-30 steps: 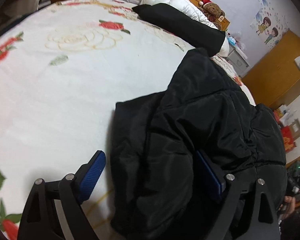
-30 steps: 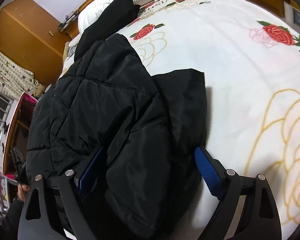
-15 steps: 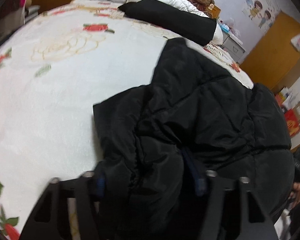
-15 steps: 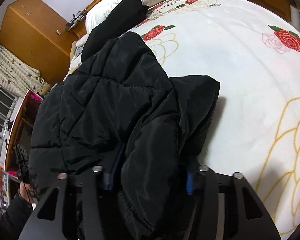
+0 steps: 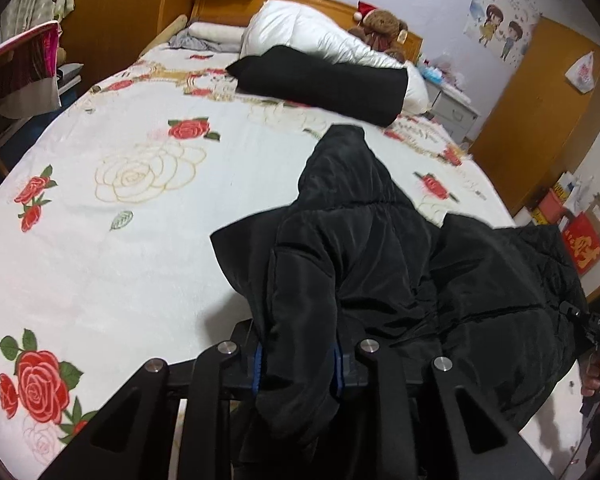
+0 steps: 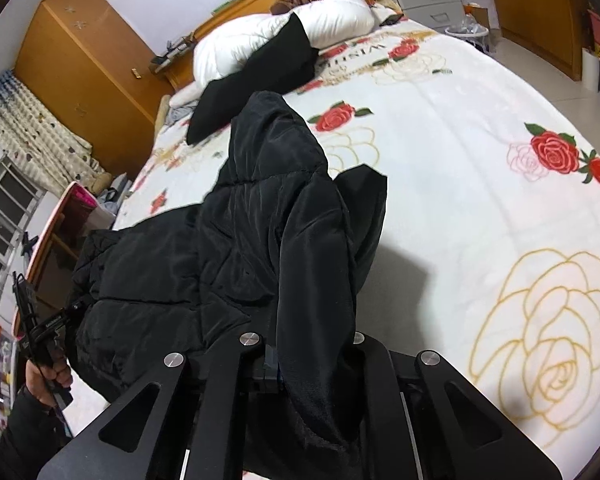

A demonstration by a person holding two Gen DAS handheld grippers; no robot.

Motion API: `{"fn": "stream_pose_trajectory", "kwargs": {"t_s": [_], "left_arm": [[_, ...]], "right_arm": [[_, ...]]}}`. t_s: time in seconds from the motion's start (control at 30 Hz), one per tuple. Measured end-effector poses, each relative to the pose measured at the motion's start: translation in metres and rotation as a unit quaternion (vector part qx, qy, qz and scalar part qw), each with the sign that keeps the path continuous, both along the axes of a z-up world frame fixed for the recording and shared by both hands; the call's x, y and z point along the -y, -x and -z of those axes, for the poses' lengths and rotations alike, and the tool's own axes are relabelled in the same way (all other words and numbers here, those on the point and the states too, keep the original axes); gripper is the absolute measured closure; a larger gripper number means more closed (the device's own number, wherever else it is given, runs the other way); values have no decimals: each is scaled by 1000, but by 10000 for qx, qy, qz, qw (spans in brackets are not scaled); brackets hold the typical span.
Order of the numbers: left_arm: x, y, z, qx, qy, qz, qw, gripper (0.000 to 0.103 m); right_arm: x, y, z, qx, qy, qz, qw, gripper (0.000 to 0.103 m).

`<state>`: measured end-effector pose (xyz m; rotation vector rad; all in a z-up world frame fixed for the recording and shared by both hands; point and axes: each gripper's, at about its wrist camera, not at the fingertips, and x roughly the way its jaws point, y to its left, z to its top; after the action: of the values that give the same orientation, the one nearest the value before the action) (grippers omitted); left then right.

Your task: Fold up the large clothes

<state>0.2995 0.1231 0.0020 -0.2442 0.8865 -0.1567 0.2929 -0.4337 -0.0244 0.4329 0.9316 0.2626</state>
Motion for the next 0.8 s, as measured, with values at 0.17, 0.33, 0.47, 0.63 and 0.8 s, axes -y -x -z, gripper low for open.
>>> {"fn": "stream_pose_trajectory", "kwargs": {"t_s": [0.17, 0.33, 0.47, 0.63, 0.8], "left_arm": [[-11, 32, -22, 150, 169, 38, 9997, 84], [-17, 70, -3, 78, 138, 86, 9998, 90], [-17, 57, 44, -374, 46, -135, 9992, 89], [-6, 36, 49, -171, -239, -358, 9989, 84], [-13, 33, 53, -230, -67, -522, 9983, 66]], "right_arm": [[-4, 28, -29, 171, -57, -114, 9998, 94], [-11, 64, -30, 144, -233, -217, 9994, 95], [-19, 44, 25, -378, -137, -108, 9991, 89], [-27, 4, 41, -250, 151, 54, 9996, 67], [-16, -6, 56, -446, -31, 281, 9986, 40]]}}
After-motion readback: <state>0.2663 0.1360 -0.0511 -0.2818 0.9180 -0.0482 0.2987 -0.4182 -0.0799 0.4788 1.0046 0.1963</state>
